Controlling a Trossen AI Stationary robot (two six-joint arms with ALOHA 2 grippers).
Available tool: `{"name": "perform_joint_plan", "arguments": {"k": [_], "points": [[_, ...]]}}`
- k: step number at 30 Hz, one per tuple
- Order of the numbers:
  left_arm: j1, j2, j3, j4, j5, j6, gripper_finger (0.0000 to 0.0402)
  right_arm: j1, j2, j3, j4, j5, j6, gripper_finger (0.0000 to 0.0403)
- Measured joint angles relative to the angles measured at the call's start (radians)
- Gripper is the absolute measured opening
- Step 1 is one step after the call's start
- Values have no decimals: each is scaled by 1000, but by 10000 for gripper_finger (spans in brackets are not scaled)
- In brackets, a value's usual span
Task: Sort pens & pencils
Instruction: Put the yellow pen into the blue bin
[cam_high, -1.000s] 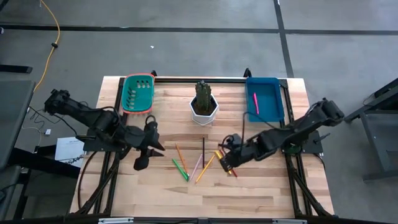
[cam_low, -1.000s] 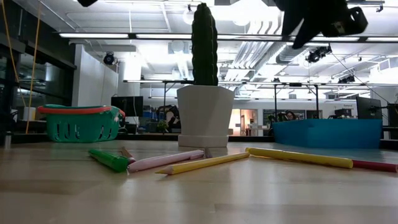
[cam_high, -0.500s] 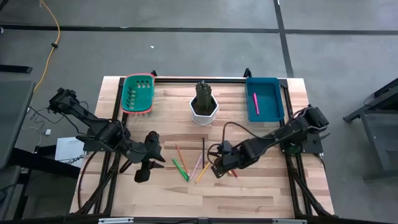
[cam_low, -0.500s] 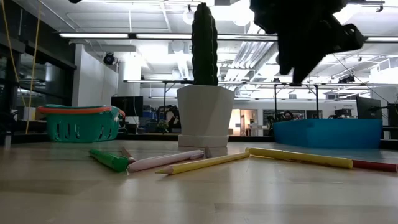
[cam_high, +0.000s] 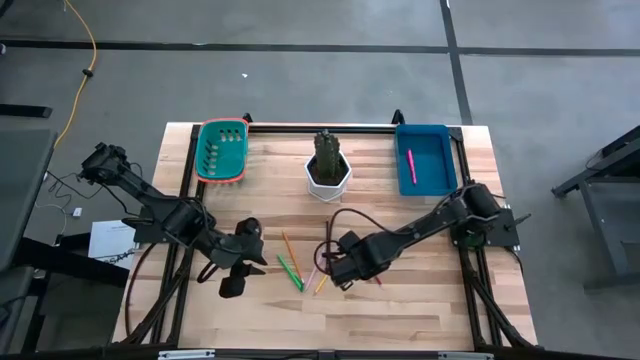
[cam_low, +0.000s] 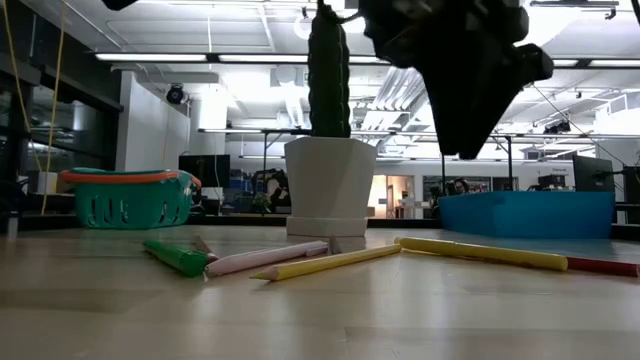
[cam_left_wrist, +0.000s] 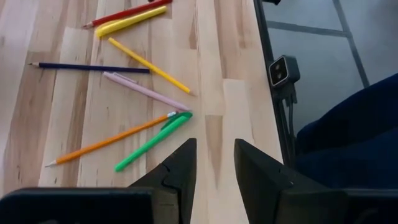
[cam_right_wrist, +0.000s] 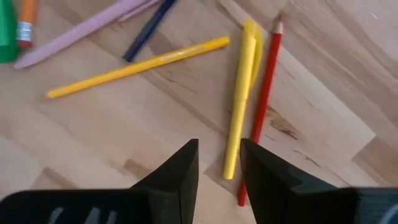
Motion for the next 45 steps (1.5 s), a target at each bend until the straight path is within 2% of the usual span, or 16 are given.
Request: {"name": "perform_joint_plan", "arguments": {"k": [4, 11, 17, 38, 45], "points": [[0, 0, 0, 0, 0, 3, 97, -11, 14, -18, 10, -3, 0, 110], [0, 0, 0, 0, 0, 3, 97, -24, 14, -102, 128, -29, 10, 110], [-10, 0, 0, -1, 1, 2, 97, -26, 14, -141, 114, -50, 26, 110], [-12, 0, 0, -1, -2, -2, 97, -109, 14, -146, 159, -59, -70, 110], [-12, 0, 0, -1, -2, -3, 97, -103, 31, -147, 159, -70, -82, 110]]}}
